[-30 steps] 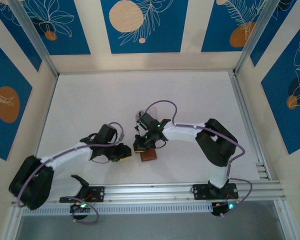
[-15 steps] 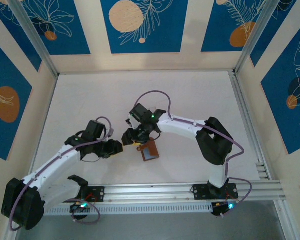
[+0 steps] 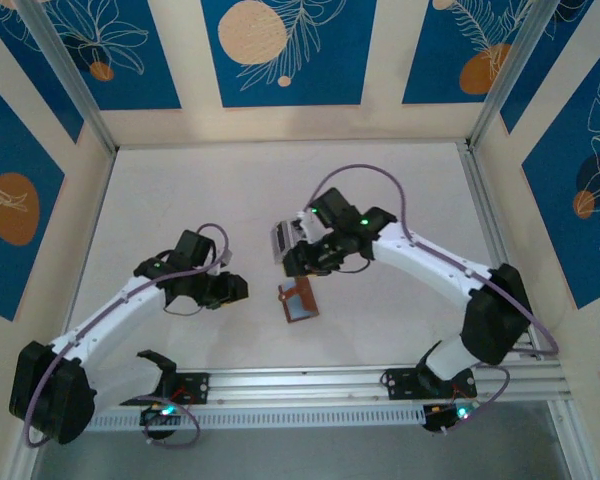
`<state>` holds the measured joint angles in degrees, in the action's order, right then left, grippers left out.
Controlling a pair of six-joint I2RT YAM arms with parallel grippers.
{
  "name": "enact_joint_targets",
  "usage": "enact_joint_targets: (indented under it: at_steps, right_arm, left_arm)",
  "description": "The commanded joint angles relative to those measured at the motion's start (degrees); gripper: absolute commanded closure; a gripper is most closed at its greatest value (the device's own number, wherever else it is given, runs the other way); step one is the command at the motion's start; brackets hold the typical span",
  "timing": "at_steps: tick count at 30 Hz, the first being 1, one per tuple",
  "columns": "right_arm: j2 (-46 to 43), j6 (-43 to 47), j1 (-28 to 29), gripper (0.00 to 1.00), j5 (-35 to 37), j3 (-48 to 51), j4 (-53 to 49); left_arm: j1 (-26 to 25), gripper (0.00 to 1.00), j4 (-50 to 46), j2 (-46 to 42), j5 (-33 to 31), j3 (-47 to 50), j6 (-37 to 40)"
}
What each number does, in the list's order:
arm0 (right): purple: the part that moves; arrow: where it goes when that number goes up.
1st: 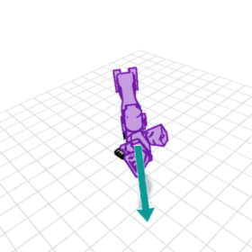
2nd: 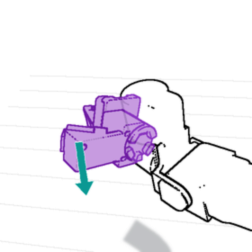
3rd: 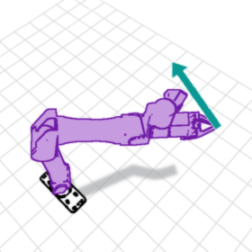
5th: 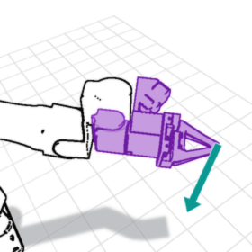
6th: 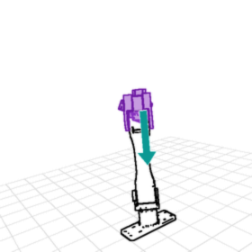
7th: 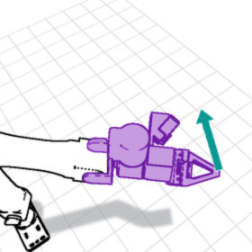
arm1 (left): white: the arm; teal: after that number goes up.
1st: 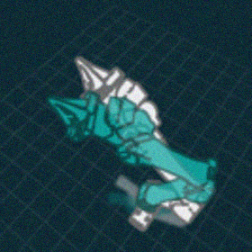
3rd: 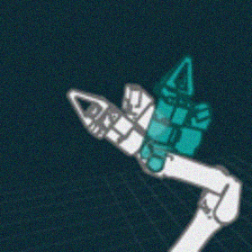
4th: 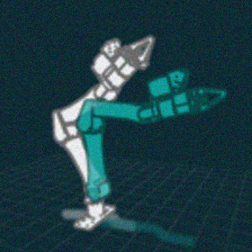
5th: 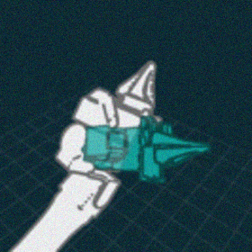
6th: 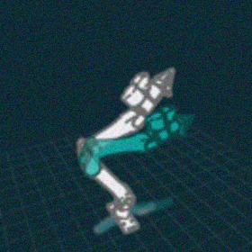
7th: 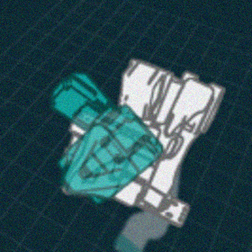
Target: Put the credit cards into the card holder
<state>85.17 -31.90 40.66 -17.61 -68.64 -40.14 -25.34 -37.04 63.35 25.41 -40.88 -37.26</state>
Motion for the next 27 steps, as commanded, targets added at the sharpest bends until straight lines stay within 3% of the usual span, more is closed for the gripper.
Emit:
enact_joint_targets:
  at_steps: [1, 5, 8, 11, 20, 27]
  right_arm:
    - [-2.06, 0.75, -3.35, 0.75, -0.47, 5.63, -2.59]
    - [-0.82, 0.78, -5.16, 0.81, 1.85, 9.93, -1.64]
    - [1.79, 0.25, -3.46, 0.73, 1.43, 11.07, 1.0]
    - [4.96, -0.6, -0.38, 0.72, 3.38, 10.42, 2.7]
    - [16.83, -1.93, 4.79, 0.86, 5.62, 7.53, 5.83]
    - [19.42, -2.68, 6.01, 0.84, 6.62, 7.47, 6.37]
  left_arm:
    - [0.65, 0.63, -1.37, 1.85, 1.26, -3.82, 2.72]
    - [0.14, 0.63, -0.64, 5.25, 2.31, -7.1, 3.58]
    - [-1.29, 0.63, 0.11, 8.48, 2.72, -9.7, 4.15]
    - [-3.39, 0.64, 1.53, 12.07, 2.7, -11.03, 4.04]
    - [-8.16, 0.67, 6.71, 21.04, 3.21, -15.89, 2.13]
    - [-10.06, 0.71, 9.74, 29.15, 3.75, -18.13, 1.57]
